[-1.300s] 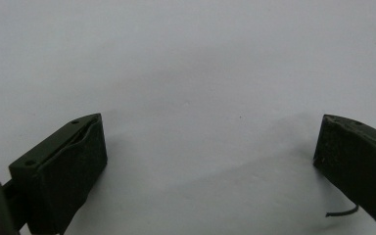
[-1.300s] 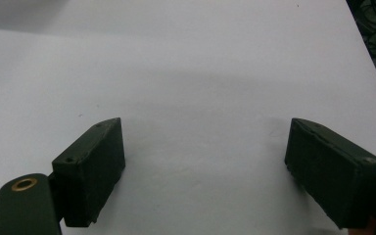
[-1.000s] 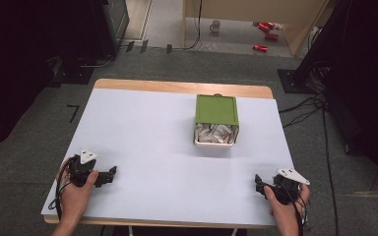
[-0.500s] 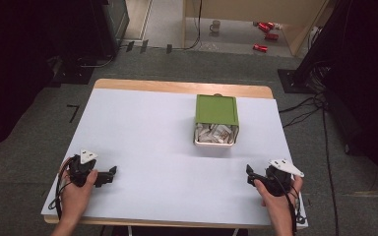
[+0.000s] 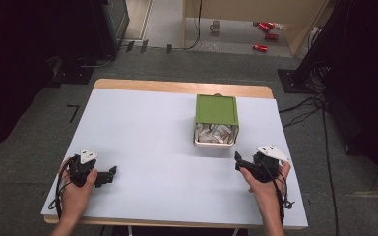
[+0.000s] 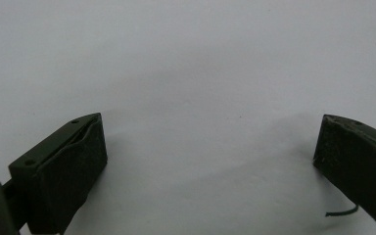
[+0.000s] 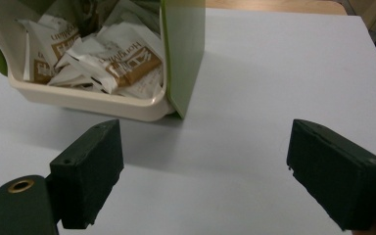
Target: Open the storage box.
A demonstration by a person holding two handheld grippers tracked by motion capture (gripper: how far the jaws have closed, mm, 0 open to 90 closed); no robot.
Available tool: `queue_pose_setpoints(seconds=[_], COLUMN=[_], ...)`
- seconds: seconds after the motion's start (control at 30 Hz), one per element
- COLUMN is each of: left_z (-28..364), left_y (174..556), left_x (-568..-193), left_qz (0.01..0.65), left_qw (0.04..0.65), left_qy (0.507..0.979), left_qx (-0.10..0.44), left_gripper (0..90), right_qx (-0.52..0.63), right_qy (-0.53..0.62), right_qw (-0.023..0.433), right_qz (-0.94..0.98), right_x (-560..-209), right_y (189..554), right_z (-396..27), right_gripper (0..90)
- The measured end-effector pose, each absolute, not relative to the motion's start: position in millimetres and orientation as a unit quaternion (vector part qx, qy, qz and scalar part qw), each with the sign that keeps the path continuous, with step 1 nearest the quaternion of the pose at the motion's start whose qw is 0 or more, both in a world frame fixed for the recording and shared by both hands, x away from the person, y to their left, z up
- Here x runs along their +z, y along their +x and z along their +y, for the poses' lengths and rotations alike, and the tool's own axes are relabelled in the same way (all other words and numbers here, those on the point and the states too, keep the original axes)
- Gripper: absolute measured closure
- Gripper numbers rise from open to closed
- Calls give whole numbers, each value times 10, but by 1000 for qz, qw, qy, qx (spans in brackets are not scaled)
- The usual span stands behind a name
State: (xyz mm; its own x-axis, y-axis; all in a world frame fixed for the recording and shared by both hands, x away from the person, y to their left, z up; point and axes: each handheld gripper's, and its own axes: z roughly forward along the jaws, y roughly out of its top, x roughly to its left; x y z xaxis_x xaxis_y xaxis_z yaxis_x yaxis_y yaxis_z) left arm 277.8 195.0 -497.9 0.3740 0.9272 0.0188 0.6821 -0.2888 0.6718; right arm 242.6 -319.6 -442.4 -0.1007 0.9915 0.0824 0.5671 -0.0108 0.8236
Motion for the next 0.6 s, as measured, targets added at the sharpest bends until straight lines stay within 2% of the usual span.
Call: queue_pose_setpoints(seconds=[0.6], left_z=[1949], left_y=[2779], left_x=[-4979], left_qz=[520], left_qw=[294], left_qy=[775], left_qx=[208], left_gripper=[0], right_qx=[370], right_qy=[611], right_qw=[306], right_qz=[629], right_x=[-4403], right_y=[2886], right_z=[-2932], right_gripper=[246])
